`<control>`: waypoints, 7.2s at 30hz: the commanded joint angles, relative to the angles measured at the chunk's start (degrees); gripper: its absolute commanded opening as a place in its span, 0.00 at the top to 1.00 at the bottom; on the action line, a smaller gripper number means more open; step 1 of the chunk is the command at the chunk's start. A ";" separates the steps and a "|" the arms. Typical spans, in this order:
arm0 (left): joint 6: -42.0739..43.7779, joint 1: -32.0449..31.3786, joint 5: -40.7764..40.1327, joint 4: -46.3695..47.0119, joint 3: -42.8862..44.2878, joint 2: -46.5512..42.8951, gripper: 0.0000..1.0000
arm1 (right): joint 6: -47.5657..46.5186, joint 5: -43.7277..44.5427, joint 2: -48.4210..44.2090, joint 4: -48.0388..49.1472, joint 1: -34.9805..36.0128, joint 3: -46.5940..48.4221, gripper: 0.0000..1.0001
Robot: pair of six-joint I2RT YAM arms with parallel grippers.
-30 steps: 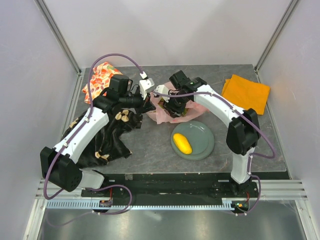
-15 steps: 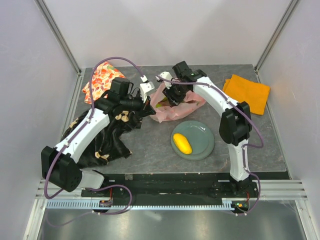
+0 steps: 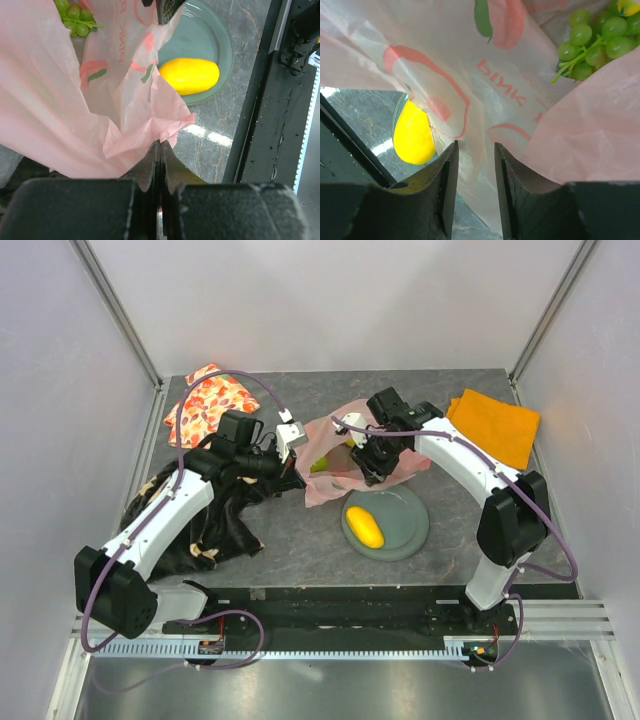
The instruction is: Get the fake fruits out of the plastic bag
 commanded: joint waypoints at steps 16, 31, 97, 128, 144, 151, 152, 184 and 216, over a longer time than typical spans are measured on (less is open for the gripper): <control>1.33 0.37 1.51 1.83 3.82 0.80 0.98 | 10.67 8.97 21.98 10.83 0.65 21.70 0.65; 1.24 0.45 1.86 2.01 4.08 2.20 0.98 | 12.43 20.22 26.81 14.52 0.65 26.53 0.45; -3.68 0.89 -3.68 8.87 13.22 5.98 0.98 | -42.00 1.67 -29.27 -0.26 -4.10 -32.17 0.95; -3.77 0.89 -2.09 8.51 14.89 9.59 0.98 | -22.64 -7.37 -11.33 7.68 -4.01 -31.84 0.49; -4.91 0.89 0.71 8.95 14.54 10.11 0.99 | -25.19 -10.89 -14.93 -16.32 -6.56 -1.95 0.30; -7.19 0.81 3.79 9.39 13.93 9.68 0.98 | -15.63 -16.78 -10.89 -4.75 -5.69 1.67 0.60; -7.89 0.80 4.14 9.65 13.66 9.59 0.98 | -13.96 -16.69 -9.75 -2.46 -4.98 1.58 0.62; -5.00 0.37 8.19 6.58 8.83 6.51 0.98 | 6.71 19.59 16.01 25.15 -6.21 10.28 0.35; -4.38 -0.69 6.26 5.61 18.23 14.24 0.98 | 8.90 14.03 18.33 22.17 -8.93 19.96 0.59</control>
